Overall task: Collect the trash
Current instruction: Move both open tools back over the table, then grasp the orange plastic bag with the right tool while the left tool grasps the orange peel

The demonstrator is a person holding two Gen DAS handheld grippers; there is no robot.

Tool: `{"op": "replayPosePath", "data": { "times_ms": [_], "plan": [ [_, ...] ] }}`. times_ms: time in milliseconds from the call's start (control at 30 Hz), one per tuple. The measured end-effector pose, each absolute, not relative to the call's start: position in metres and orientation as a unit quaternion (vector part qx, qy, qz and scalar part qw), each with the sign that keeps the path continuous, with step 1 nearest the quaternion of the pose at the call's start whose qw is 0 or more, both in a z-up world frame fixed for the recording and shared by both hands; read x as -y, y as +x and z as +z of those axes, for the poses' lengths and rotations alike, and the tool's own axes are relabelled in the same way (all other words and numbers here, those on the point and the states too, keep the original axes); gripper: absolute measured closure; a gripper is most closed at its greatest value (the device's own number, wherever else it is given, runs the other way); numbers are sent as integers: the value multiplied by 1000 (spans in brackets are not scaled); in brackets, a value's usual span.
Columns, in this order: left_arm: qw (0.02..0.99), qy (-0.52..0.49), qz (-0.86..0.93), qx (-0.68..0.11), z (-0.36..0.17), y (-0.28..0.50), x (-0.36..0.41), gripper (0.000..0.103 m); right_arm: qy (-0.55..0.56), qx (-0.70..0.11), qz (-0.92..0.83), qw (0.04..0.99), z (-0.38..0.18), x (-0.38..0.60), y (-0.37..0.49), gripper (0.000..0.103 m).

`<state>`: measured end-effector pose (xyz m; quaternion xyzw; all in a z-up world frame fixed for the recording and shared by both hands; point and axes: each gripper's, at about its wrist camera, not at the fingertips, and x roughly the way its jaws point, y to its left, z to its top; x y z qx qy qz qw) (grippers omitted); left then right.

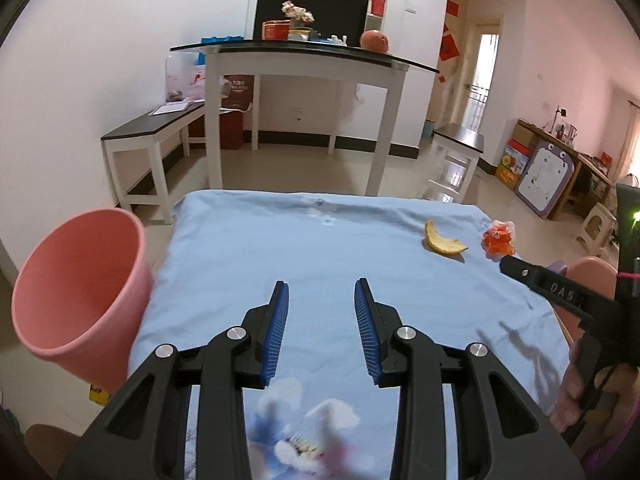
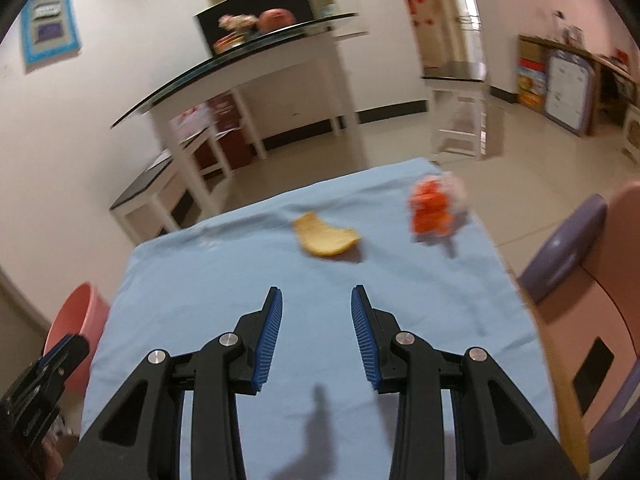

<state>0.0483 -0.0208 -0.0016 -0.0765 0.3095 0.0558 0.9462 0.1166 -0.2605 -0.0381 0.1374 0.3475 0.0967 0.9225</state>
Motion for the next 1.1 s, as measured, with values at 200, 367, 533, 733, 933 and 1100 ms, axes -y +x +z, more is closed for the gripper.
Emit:
{"op": "replayPosePath", "data": {
  "times_ms": [200,367,533,733,933,1100],
  "plan": [
    [947,-77,28,-312,0,73,33,68,159,-342,61,924,-38,299,140,68],
    [945,-76,10,-317,-1,97,46,68,177,-346,45,920,-42,314,161,68],
    [943,-83,0,-323,-5,117,48,68,188,-348,23,918,-46,318,185,68],
    [937,-92,-16,-336,-6,142,53,68,192,-356,-1,914,-57,317,218,58],
    [926,-86,-41,-366,-20,176,69,68,203,-373,-3,905,-77,320,233,63],
    [915,-90,-55,-390,-35,208,84,68,201,-375,5,905,-82,320,238,74]
  ]
}}
